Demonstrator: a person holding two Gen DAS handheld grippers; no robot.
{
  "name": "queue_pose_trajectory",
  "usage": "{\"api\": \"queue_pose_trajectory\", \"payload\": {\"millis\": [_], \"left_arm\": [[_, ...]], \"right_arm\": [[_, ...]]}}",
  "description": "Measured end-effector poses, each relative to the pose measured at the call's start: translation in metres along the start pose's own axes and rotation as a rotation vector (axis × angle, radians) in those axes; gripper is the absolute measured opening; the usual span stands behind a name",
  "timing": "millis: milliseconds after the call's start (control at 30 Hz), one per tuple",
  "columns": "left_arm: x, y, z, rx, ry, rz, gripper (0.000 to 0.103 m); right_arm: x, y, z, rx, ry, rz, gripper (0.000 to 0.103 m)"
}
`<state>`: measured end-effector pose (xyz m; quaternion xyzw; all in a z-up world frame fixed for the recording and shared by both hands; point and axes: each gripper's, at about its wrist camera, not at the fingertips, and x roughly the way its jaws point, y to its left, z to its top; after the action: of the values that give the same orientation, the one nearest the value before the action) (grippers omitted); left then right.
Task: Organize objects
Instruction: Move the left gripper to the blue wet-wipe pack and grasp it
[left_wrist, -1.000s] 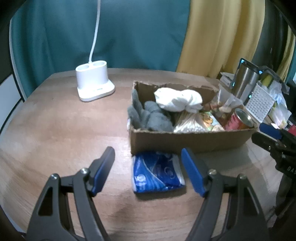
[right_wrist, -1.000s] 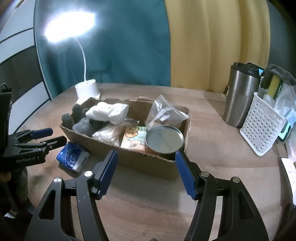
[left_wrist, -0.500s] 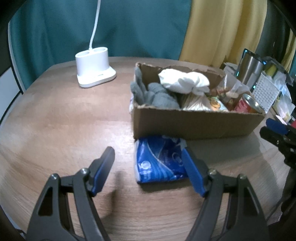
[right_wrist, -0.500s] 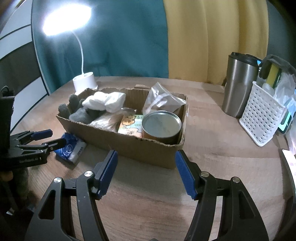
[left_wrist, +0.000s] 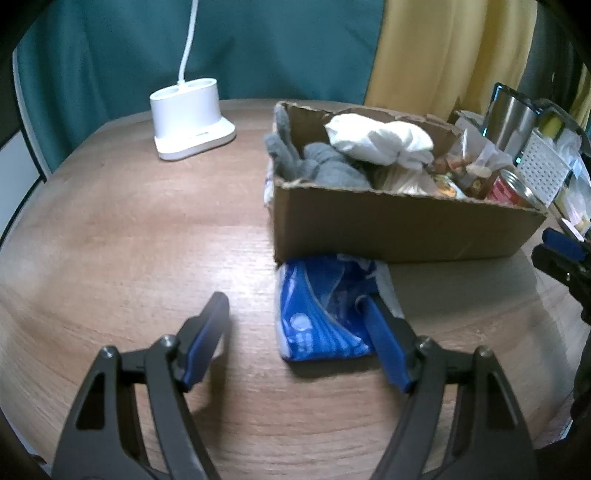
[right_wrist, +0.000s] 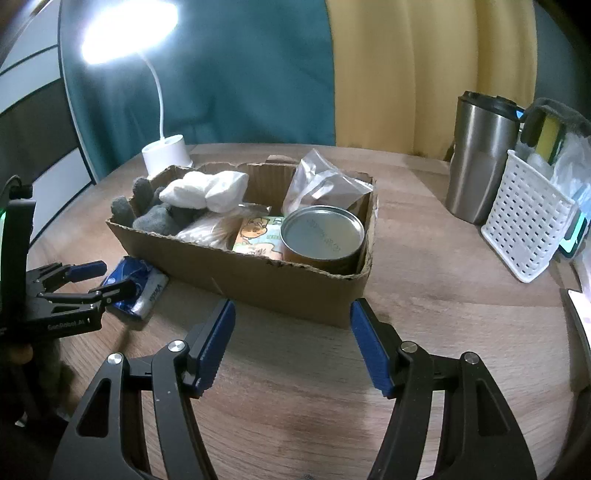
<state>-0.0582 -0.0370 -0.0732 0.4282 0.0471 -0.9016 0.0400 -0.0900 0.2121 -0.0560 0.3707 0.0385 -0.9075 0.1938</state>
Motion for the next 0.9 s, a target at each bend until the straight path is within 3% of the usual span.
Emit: {"api": "queue_pose_trajectory", "payload": {"millis": [300,400,900], "left_arm": [[-0.008,0.004,0.002,-0.008,0.007,0.005,0.077],[-0.006,0.002,-0.001,-0.014,0.017,-0.012,0.086],[-0.002,-0.010,0.003,-0.006,0.022,-0.060,0.086]], "right_arm": [[0.000,0.000,-0.001,0.004,0.001,0.003,0.068],[0.000,0.001,-0.001,0.004,0.001,0.005,0.068],[-0.004,-0.001,-0.003,0.012,0.005,-0.007,0.068]]}}
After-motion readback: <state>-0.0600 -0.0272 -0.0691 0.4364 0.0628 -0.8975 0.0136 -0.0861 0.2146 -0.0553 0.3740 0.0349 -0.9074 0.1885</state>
